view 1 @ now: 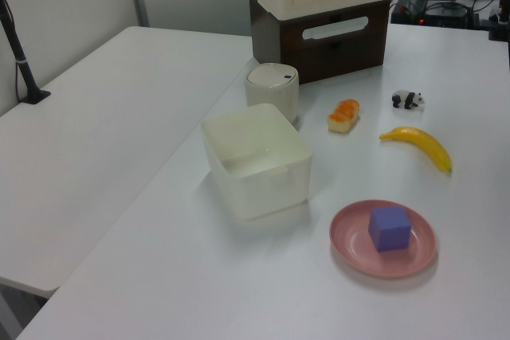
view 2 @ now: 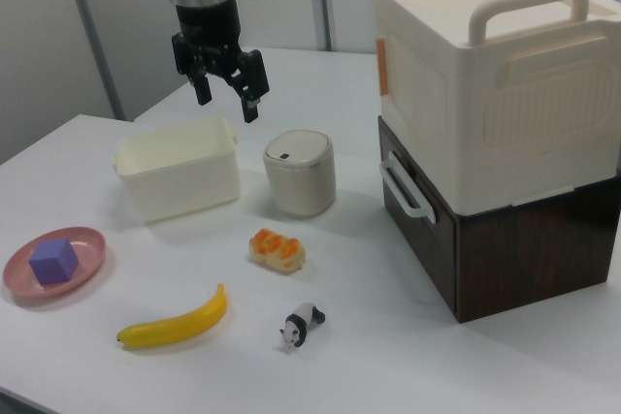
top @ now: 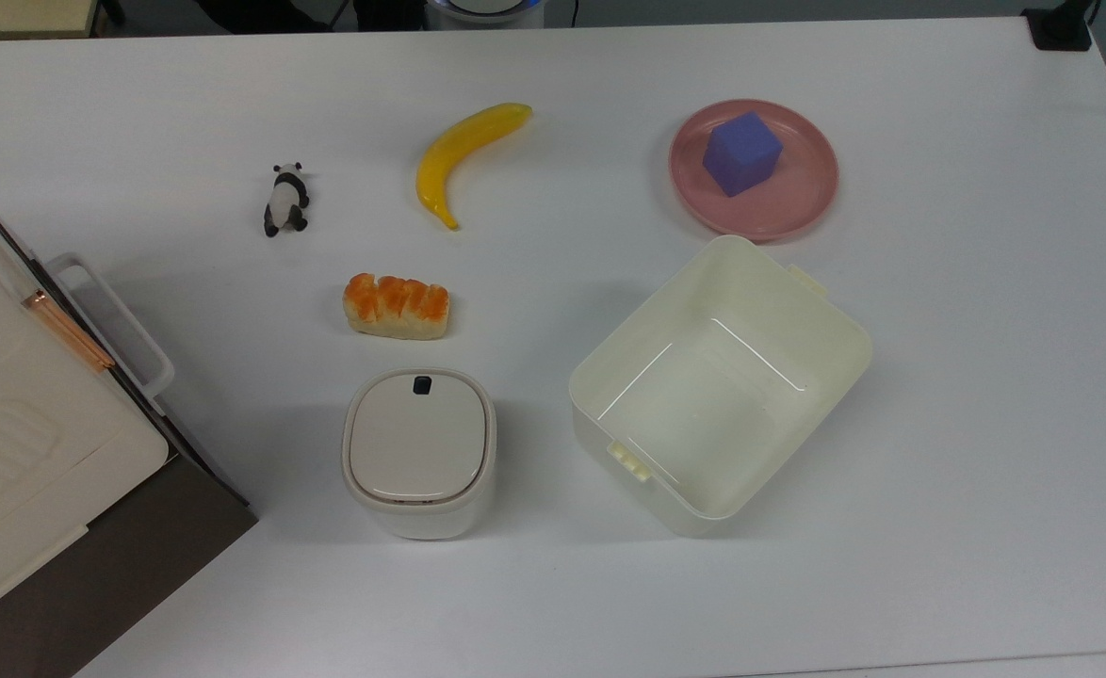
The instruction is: Slide the drawer open
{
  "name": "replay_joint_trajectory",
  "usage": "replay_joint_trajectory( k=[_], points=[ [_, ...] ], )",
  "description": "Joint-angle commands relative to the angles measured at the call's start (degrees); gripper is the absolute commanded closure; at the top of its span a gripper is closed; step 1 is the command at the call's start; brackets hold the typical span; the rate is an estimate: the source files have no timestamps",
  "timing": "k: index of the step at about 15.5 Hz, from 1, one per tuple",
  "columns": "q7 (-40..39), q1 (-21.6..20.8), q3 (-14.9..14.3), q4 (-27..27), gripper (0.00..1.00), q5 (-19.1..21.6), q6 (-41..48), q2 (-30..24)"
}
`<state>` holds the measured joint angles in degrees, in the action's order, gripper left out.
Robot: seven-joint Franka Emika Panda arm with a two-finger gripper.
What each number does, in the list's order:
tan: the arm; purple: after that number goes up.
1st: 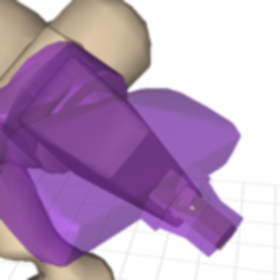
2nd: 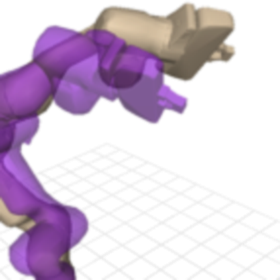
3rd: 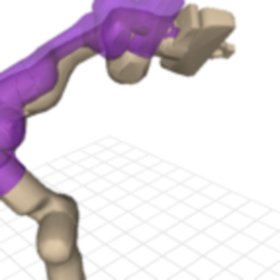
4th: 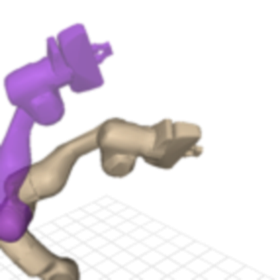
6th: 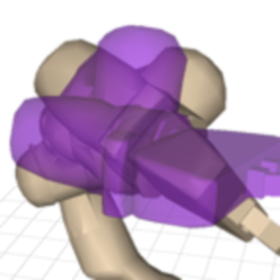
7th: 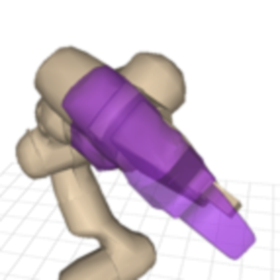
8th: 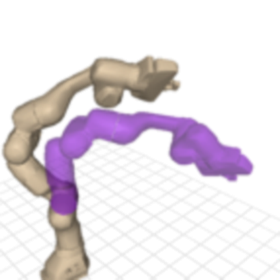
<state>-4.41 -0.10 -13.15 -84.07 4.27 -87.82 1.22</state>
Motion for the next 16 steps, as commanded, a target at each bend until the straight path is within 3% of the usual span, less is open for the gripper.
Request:
replay_joint_trajectory(
  k=[1,16],
  points=[
    [1.8,-0.2,0.3,0.5,0.0,0.0,1.0,-0.4],
    [1.8,0.3,0.1,0.8,0.0,-0.1,3.1,-0.4]
  ],
)
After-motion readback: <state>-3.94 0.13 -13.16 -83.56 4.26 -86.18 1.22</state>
